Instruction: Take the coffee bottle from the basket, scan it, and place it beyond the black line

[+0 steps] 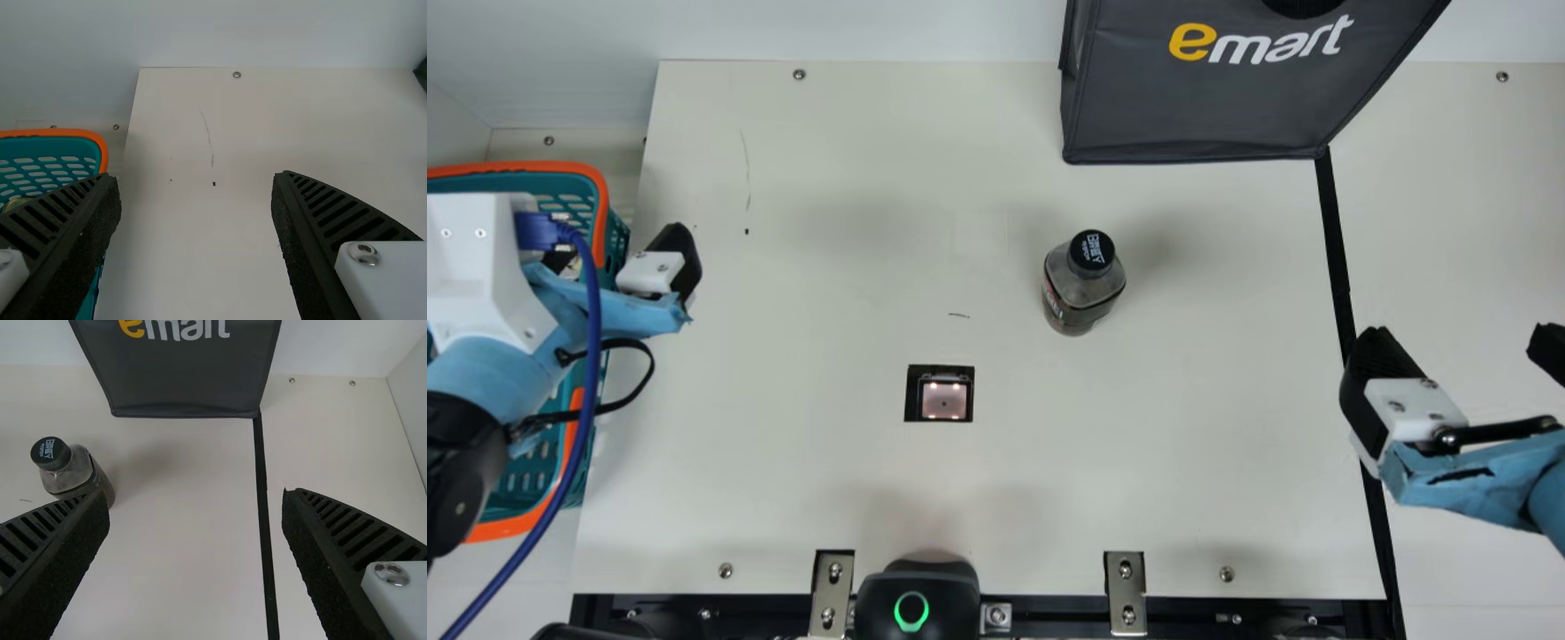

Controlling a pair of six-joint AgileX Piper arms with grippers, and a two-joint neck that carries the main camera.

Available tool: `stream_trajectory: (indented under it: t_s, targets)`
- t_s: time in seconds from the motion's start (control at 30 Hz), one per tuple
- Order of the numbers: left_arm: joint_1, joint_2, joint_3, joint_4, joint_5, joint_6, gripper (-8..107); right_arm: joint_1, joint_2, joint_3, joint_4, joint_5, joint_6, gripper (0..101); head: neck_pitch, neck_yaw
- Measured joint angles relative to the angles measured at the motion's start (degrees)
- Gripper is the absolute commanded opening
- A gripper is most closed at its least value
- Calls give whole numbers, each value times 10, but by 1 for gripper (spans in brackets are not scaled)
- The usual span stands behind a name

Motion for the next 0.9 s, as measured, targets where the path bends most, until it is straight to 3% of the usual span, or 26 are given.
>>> stream_trajectory:
  t_s: [0.9]
  targets:
    - [0, 0, 0, 0, 0, 0, 90, 6, 136, -30, 77, -70, -82, 91, 0, 0]
